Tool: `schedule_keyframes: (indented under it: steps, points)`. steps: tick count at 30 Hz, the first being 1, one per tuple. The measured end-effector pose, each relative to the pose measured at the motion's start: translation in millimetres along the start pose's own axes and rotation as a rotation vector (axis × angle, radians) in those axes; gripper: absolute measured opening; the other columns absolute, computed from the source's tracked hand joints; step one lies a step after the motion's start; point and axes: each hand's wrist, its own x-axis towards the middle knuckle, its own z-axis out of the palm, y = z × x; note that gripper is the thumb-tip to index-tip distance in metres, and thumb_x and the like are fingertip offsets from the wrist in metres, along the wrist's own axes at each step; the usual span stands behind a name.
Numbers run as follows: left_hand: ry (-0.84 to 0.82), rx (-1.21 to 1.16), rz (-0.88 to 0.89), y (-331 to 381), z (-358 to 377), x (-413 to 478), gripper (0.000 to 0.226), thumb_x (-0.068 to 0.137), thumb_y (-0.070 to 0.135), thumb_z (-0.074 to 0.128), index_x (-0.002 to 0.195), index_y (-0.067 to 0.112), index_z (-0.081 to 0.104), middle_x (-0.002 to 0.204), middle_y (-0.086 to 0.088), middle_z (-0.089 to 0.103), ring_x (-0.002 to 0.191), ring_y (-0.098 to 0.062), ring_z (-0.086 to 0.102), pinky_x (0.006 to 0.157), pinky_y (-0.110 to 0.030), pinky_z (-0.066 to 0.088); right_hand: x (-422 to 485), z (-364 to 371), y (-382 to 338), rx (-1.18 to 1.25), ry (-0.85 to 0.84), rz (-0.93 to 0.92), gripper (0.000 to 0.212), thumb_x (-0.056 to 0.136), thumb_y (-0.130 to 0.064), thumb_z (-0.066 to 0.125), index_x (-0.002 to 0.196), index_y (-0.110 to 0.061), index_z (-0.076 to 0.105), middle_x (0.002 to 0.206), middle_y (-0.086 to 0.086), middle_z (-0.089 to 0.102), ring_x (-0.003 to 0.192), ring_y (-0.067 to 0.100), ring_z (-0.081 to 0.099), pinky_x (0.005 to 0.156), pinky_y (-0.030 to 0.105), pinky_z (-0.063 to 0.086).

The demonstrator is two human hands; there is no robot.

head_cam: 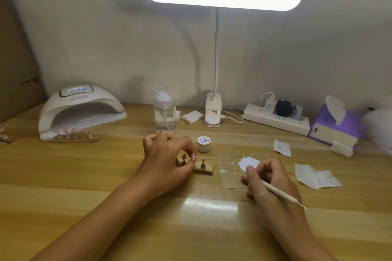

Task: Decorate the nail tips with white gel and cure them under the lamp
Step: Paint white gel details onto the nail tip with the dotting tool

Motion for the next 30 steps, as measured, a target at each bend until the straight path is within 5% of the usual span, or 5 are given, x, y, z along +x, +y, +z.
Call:
schedule_keyframes:
  steps: [4,10,30]
  points:
    - [-0.014,0.043,0.019,0,2,1,0.014,0.081,0.036,0.070,0.083,0.043,0.058,0.085,0.029,0.056,0.102,0.000,0.042,0.090,-0.026,0.012,0,0,-1,0.013,0.004,-0.023,0.016,0.090,-0.048,0.057,0.082,-0.036,0.050,0.079,-0.001,0.073,0.079,0.019,0.071,0.077,0.052,0.057]
    - [-0.040,0.136,0.045,0,4,1,0.009,0.082,0.040,0.066,0.091,0.040,0.065,0.117,0.029,0.057,0.126,-0.007,0.037,0.102,-0.032,0.009,-1,0,-2,0.014,0.014,-0.069,0.015,0.089,-0.048,0.057,0.082,-0.036,0.051,0.077,-0.001,0.073,0.069,0.018,0.069,0.071,0.052,0.058]
    - [-0.062,0.259,0.112,0,1,2,0.017,0.081,0.043,0.064,0.096,0.036,0.067,0.132,0.014,0.054,0.132,-0.018,0.034,0.110,-0.036,0.004,3,1,8,0.054,0.052,-0.080,0.018,0.091,-0.044,0.063,0.081,-0.034,0.052,0.070,-0.004,0.067,0.063,0.013,0.063,0.068,0.048,0.056]
